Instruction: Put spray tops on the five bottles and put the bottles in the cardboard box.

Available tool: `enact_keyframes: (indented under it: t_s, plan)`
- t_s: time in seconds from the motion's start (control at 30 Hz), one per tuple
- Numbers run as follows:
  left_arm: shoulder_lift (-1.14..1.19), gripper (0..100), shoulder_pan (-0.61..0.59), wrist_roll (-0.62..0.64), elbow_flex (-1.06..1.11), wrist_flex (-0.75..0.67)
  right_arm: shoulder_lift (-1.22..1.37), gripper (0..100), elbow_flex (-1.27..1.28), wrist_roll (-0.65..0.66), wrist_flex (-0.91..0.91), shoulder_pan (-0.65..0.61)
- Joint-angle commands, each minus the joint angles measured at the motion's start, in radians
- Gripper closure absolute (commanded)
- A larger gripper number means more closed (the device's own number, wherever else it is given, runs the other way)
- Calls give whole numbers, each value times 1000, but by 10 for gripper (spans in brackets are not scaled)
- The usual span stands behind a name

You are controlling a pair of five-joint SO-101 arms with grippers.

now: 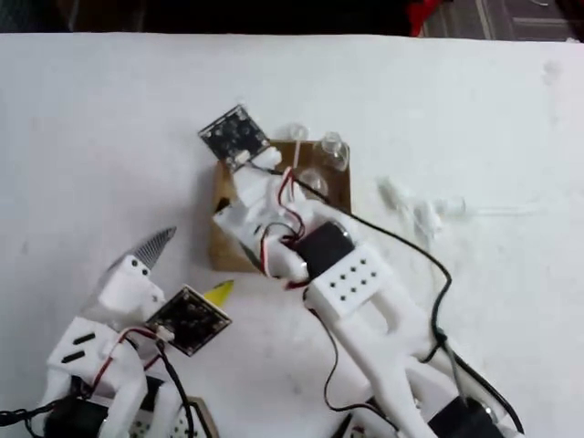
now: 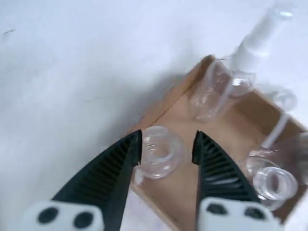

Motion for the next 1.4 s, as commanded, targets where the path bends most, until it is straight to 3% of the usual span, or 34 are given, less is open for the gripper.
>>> enact_keyframes:
  t_s: [0.0, 0.17, 0.3, 0.4, 0.63, 0.8, 0.93, 1.13, 1.37]
  plan:
    - [-2, 624, -5, -6, -9, -23, -91, 848, -74, -20, 15, 125]
    - [-2, 627, -4, 15, -6, -48, -196, 851, -184, -158, 91, 364]
    - [-2, 627, -4, 181, 20, -149, -179, 885, -262, -166, 127, 518]
    - [-2, 627, -4, 324, 63, -241, -105, 988, -299, -158, 127, 579]
    - [-2, 627, -12, 509, 138, -344, 222, 947, -502, -166, 234, 665]
    - [-2, 627, -33, 546, 137, -342, 499, 947, -741, -166, 344, 662]
    - [-2, 627, -105, 605, 138, -371, 630, 943, -1108, -158, 475, 633]
    - [-2, 627, -185, 680, 138, -393, 921, 858, -1547, -157, 679, 481]
    - [-2, 627, -186, 680, 140, -393, 1218, 858, -1857, -104, 759, 386]
